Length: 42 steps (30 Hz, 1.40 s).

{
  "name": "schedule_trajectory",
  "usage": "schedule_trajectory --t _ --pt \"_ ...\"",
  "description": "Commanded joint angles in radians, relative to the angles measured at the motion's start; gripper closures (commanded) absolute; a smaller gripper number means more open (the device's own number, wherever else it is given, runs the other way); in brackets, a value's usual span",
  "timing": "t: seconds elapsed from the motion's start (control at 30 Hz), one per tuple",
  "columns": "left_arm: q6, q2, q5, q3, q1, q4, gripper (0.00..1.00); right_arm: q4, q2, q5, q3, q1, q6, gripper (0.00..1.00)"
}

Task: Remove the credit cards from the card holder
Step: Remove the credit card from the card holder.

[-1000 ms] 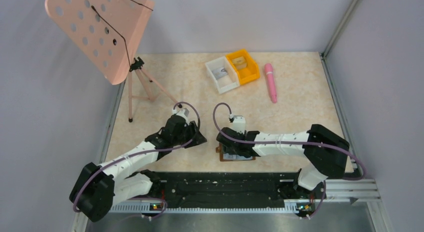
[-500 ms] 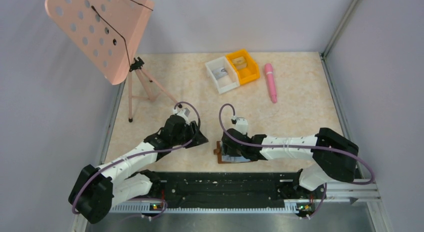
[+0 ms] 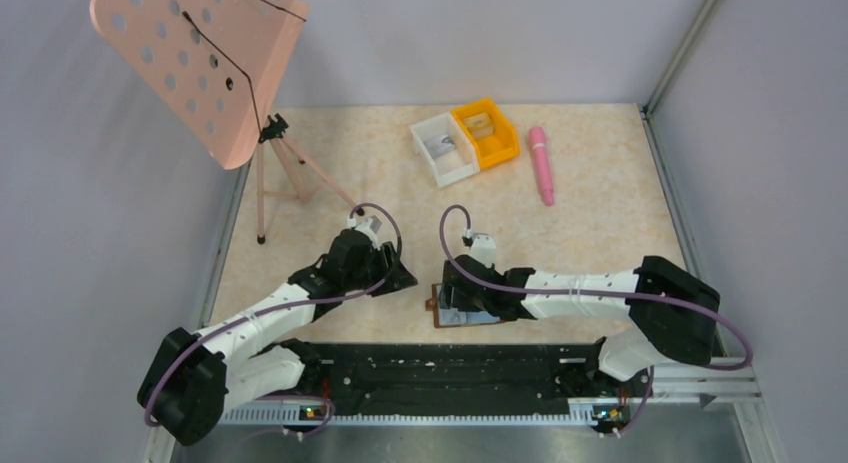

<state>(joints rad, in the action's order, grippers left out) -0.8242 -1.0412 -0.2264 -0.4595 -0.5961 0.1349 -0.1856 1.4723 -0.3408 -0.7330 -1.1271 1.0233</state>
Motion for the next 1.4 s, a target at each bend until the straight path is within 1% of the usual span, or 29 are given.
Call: schedule_trajectory --t 0.0,0.17,0.3,0.47,0.6,0.77,0.93,1.07,1.3,1.37 --pt "0.009 0.008 0.043 -0.029 0.004 0.000 0.50 -0.077 0.012 -0.045 -0.068 0.000 0.004 0.37" --pt "0.010 0.038 0.061 -0.042 0.009 0.037 0.50 -0.187 0.083 -0.093 -0.144 -0.029 0.004 0.36" --pt "0.016 0.086 0.104 -0.036 0.008 0.067 0.50 -0.280 0.154 -0.130 -0.217 -0.054 0.015 0.34" --pt "0.026 0.144 0.143 -0.017 0.014 0.093 0.49 -0.333 0.224 -0.148 -0.275 -0.086 0.037 0.34" --pt "0.029 0.166 0.146 -0.006 0.018 0.104 0.49 -0.364 0.255 -0.160 -0.298 -0.097 0.048 0.35" --pt "0.032 0.174 0.136 0.010 0.020 0.095 0.48 -0.365 0.249 -0.167 -0.306 -0.101 0.049 0.41" --pt "0.033 0.183 0.117 0.013 0.021 0.092 0.47 -0.361 0.220 -0.164 -0.308 -0.100 0.047 0.41" --pt "0.036 0.182 0.110 0.009 0.020 0.089 0.47 -0.344 0.188 -0.162 -0.296 -0.101 0.040 0.44" --pt "0.038 0.149 0.061 -0.001 0.021 0.073 0.46 -0.219 0.131 -0.143 -0.219 -0.096 0.012 0.43" --pt "0.040 0.138 0.050 -0.004 0.020 0.078 0.46 -0.217 0.120 -0.145 -0.204 -0.094 0.017 0.49"
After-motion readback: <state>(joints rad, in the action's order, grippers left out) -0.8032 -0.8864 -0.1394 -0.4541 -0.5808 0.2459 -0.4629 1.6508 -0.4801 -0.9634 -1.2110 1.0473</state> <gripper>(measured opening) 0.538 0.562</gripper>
